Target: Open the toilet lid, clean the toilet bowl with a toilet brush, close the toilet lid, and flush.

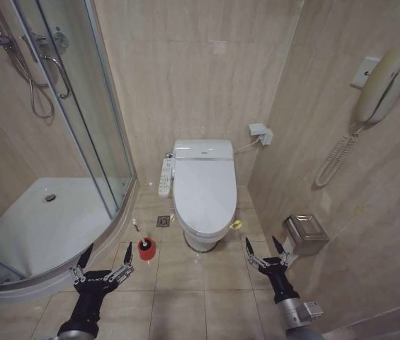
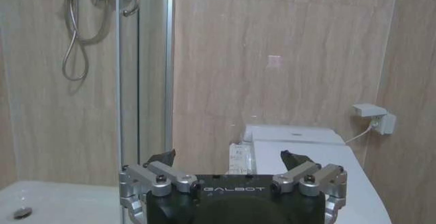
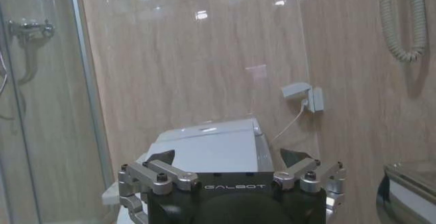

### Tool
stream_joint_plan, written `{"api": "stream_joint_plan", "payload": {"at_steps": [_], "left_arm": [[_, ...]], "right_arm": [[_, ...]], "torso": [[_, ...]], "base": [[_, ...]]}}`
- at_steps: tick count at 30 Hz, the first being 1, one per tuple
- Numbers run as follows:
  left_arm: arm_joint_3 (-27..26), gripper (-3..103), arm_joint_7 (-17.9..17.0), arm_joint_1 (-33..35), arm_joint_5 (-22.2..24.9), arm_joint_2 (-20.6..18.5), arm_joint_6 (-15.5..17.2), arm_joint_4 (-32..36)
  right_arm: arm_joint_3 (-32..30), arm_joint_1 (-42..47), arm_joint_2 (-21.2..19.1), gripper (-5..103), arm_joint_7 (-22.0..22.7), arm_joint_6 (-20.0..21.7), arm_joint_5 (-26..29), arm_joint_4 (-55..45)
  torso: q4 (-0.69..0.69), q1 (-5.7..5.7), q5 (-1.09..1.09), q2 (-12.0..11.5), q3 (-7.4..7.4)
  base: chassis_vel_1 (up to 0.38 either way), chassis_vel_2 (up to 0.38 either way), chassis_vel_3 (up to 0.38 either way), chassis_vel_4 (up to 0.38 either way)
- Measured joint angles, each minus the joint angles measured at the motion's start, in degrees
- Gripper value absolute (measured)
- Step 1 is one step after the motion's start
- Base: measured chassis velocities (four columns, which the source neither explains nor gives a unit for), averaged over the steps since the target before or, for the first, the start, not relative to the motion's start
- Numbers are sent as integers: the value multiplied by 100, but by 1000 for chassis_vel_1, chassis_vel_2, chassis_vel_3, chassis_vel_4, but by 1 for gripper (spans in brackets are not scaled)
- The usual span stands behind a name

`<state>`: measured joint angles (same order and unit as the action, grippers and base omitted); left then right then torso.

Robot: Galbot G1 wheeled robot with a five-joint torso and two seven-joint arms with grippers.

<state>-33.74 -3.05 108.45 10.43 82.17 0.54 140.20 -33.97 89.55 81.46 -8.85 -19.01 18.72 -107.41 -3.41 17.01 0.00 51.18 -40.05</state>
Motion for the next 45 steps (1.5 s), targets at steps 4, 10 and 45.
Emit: {"api": "stream_joint_plan", "payload": {"at_steps": [4, 10, 45], "left_arm": [[0, 100, 0, 0, 0, 0, 0, 1], [0, 100, 0, -1, 0, 0, 0, 0], [0, 100, 0, 0, 0, 0, 0, 0]], "right_arm": [[-27, -13, -6, 100, 1, -29, 0, 11], [-55, -38, -24, 100, 18, -46, -1, 24], [-123, -142, -20, 100, 57, -102, -120, 209]], "torso": [[1, 3, 1, -1, -1], [2, 8, 0, -3, -3], [0, -1, -1, 0, 0]], "base": [[-162, 153, 160, -138], [-130, 142, 103, -81], [-31, 11, 28, -8]]}}
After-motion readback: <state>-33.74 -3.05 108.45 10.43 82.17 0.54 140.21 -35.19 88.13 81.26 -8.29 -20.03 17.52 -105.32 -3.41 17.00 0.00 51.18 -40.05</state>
